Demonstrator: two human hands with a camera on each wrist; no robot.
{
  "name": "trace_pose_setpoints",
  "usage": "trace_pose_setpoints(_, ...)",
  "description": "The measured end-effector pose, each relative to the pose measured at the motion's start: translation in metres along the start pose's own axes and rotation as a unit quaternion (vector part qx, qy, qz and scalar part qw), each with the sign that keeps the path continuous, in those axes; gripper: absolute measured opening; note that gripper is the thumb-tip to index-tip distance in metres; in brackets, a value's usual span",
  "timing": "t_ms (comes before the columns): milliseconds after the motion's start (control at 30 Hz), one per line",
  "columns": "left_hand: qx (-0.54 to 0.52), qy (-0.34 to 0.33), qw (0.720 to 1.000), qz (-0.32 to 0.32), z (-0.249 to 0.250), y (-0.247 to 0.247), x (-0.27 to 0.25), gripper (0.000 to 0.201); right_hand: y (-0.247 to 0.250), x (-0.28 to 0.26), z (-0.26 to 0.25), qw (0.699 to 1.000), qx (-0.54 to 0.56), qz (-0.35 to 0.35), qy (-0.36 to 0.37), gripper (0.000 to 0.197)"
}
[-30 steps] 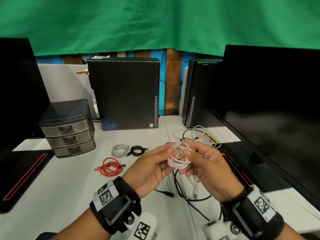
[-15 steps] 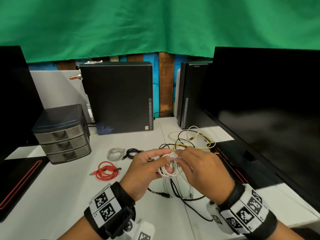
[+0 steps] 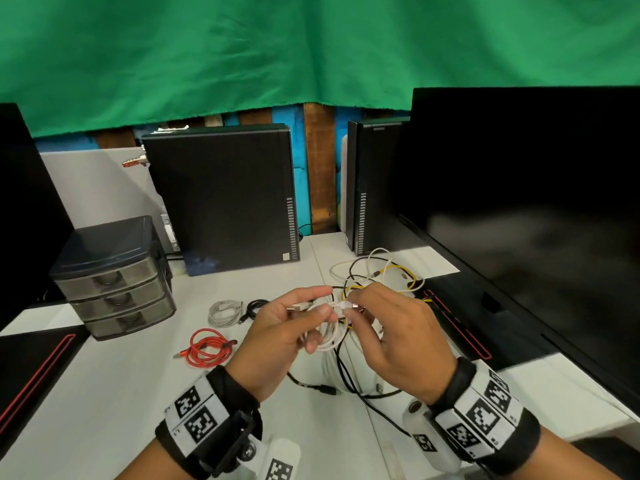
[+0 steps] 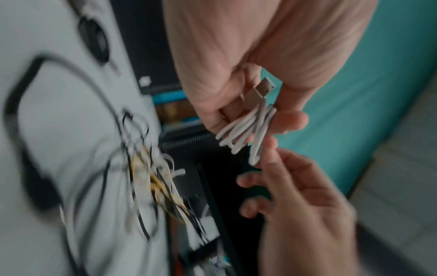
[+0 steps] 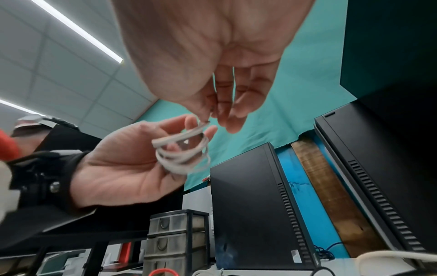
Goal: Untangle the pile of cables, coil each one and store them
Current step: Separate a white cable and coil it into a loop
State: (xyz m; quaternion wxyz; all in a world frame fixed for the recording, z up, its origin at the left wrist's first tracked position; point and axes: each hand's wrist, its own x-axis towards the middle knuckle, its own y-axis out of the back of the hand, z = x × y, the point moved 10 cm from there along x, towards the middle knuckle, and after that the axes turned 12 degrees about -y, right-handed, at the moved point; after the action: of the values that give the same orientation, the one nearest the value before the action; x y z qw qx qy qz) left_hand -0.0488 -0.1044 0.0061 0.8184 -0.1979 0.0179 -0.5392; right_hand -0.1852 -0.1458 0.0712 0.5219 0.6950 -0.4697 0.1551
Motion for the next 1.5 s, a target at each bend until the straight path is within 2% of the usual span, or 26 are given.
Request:
trace_pose_setpoints(100, 0.046, -0.025, 0.998, 0.019, 0.007, 0.011, 0.004, 0.031, 0.000, 0.002, 0.004, 0.999, 0.031, -0.011, -0.011, 0.011)
trace_pose_setpoints(333, -0.068, 0.001, 0.997, 0.023, 0.008, 0.010, 0.007, 0.013, 0.005, 0.008, 0.012, 0.997, 0.059, -0.016, -0.038, 0.007)
trace_pose_setpoints(467, -0.148, 0.007, 0.988, 0.051, 0.010, 0.013, 0.006, 0.017, -0.002, 0.007, 0.021, 0.995, 0.078, -0.027, -0.059, 0.007)
trace_pose_setpoints(533, -0.150, 0.002, 0.988, 0.046, 0.010, 0.014, 0.006, 0.024, -0.011, 0.003, 0.031, 0.985, 0.109, -0.062, -0.114, 0.006)
trace_pose_setpoints(600, -0.117, -0.003, 0.993, 0.036, 0.009, 0.015, 0.005, 0.033, -0.026, -0.003, 0.039, 0.953, 0.188, -0.116, -0.206, 0.010)
trace_pose_setpoints(667, -0.081, -0.008, 0.996, 0.024, 0.007, 0.014, 0.004, 0.036, -0.043, -0.011, 0.039, 0.898, 0.289, -0.175, -0.283, 0.030)
trace_pose_setpoints(700, -0.072, -0.009, 0.997, 0.018, 0.005, 0.012, 0.003, 0.036, -0.052, -0.015, 0.035, 0.872, 0.321, -0.207, -0.307, 0.035)
trace_pose_setpoints(733, -0.068, -0.008, 0.998, 0.009, 0.003, 0.008, 0.001, 0.035, -0.057, -0.018, 0.029, 0.858, 0.334, -0.230, -0.314, 0.032)
trace_pose_setpoints(800, -0.065, -0.004, 0.998, -0.019, -0.001, -0.001, -0.001, 0.033, -0.057, -0.017, 0.016, 0.869, 0.323, -0.248, -0.281, 0.021)
trace_pose_setpoints(900, -0.038, 0.004, 0.998, -0.053, -0.003, -0.009, -0.003, 0.029, -0.054, -0.018, 0.012, 0.873, 0.337, -0.248, -0.251, 0.026)
trace_pose_setpoints(1100, 0.043, 0.013, 0.999, -0.026, -0.007, 0.005, 0.001, 0.025, -0.058, -0.021, 0.019, 0.886, 0.297, -0.253, -0.251, 0.025)
trace_pose_setpoints(1267, 0.073, 0.007, 0.997, 0.016, -0.002, 0.032, 0.012, 0.037, -0.063, -0.004, 0.028, 0.886, 0.316, -0.184, -0.285, 0.023)
trace_pose_setpoints(1333, 0.064, 0.016, 0.997, 0.030, -0.003, 0.046, 0.019, 0.034, -0.080, 0.006, 0.031, 0.866, 0.345, -0.175, -0.317, 0.018)
trace_pose_setpoints(1400, 0.059, 0.024, 0.997, 0.046, -0.008, 0.062, 0.025, 0.028, -0.108, 0.014, 0.041, 0.820, 0.383, -0.188, -0.381, 0.015)
trace_pose_setpoints(1500, 0.146, 0.038, 0.986, 0.074, -0.020, 0.099, 0.039, 0.018, -0.155, 0.018, 0.058, 0.764, 0.398, -0.216, -0.460, 0.012)
